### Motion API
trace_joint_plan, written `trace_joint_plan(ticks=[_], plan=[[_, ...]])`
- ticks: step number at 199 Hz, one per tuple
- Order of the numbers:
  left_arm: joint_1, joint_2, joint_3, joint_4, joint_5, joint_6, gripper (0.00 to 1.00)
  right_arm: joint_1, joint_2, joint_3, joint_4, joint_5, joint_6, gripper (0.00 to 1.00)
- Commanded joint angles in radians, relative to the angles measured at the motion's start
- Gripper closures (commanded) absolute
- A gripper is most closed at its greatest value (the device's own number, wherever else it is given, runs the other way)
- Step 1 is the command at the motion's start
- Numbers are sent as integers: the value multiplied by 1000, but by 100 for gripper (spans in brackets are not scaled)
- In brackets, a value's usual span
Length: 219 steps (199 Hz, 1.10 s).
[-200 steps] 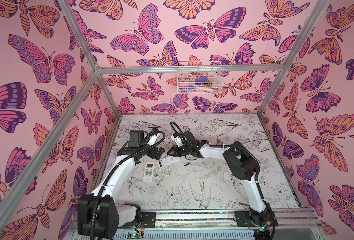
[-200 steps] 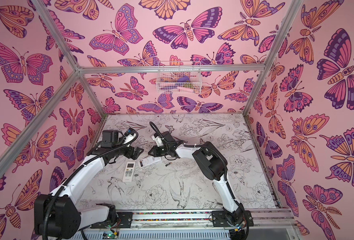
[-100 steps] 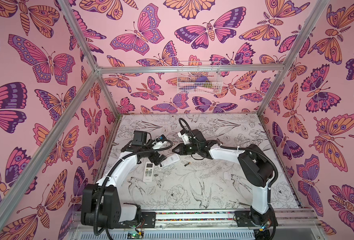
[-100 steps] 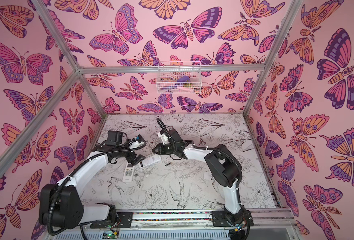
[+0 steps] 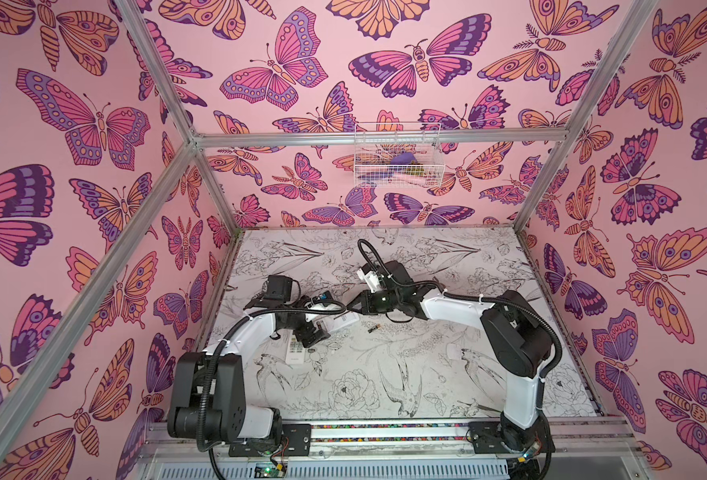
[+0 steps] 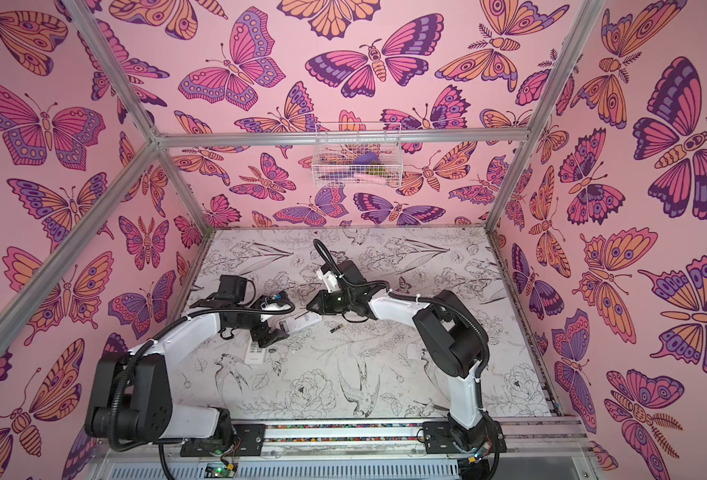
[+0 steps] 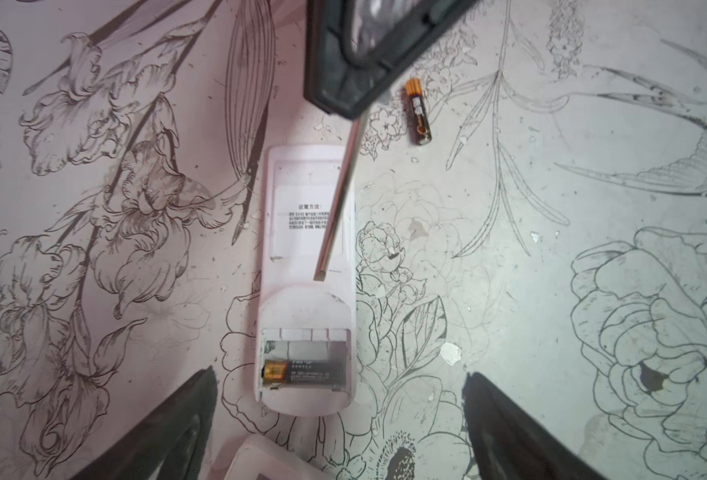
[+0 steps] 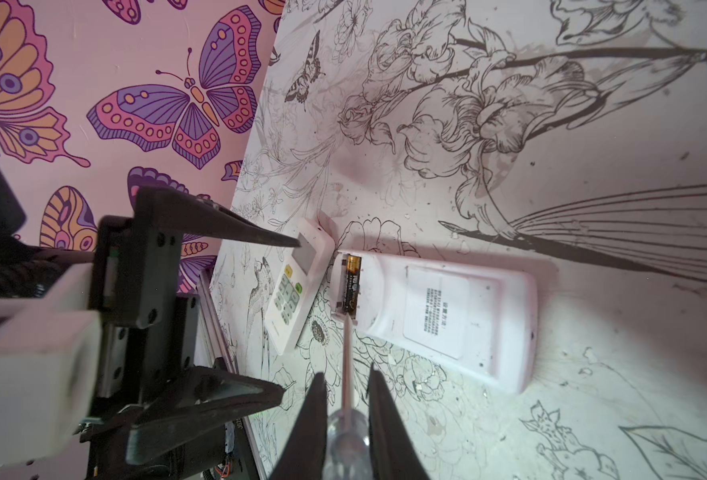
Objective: Unload the batteries from the remote control
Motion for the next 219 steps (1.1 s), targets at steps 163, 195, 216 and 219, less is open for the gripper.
trace_joint_plan(ticks=[163, 195, 216, 219], plan=[[9, 272, 94, 43, -103, 102, 10, -9, 180, 194, -29, -165, -39, 100], [8, 308, 135, 5, -108, 104, 18, -9, 214, 218, -34, -173, -16, 100], [5, 321, 150, -16, -108, 110, 23, -9, 221, 220, -35, -165, 0, 100], [6, 324, 153, -18, -108, 110, 24, -8, 222, 219, -31, -162, 6, 100]])
